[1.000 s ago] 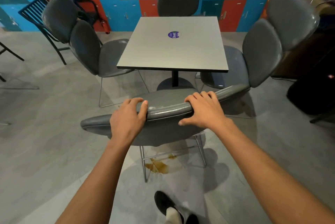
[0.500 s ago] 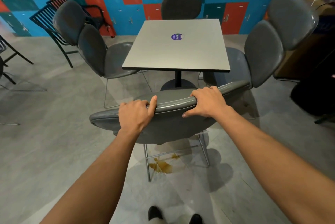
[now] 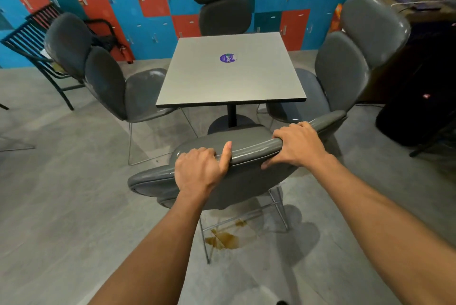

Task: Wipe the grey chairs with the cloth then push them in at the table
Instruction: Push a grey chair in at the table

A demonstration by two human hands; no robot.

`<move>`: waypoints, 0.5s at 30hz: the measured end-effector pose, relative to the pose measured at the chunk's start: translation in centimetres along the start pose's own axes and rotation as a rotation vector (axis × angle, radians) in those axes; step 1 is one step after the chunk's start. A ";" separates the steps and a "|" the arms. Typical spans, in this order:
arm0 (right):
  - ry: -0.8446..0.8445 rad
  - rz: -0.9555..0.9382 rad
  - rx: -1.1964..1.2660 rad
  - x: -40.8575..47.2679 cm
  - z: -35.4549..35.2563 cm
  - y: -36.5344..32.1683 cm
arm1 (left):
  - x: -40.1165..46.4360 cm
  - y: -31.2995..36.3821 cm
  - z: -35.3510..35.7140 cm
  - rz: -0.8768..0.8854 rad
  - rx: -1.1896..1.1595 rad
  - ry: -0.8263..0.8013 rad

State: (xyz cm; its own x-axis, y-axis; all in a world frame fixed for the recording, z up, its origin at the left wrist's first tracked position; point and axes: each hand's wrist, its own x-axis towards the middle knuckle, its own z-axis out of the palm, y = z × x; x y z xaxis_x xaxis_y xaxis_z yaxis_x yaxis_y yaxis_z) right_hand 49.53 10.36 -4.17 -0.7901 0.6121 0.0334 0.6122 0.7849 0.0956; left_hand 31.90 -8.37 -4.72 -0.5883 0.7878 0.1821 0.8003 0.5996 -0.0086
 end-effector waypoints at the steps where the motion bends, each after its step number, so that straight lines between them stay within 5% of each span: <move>1: -0.001 0.012 0.006 -0.1 0.0 0.1 | 0.0 0.1 0.0 0.016 -0.008 -0.009; 15: 0.080 0.172 0.000 -2.0 0.1 -9.4 | 1.9 -9.8 1.5 0.214 0.021 0.067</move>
State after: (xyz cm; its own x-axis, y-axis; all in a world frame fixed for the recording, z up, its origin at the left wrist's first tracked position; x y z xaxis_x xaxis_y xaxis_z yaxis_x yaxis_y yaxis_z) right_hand 45.38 1.76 -5.25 -0.6738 0.7276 0.1287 0.7384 0.6694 0.0815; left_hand 22.83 -12.55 -5.78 -0.3957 0.8869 0.2385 0.9031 0.4230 -0.0743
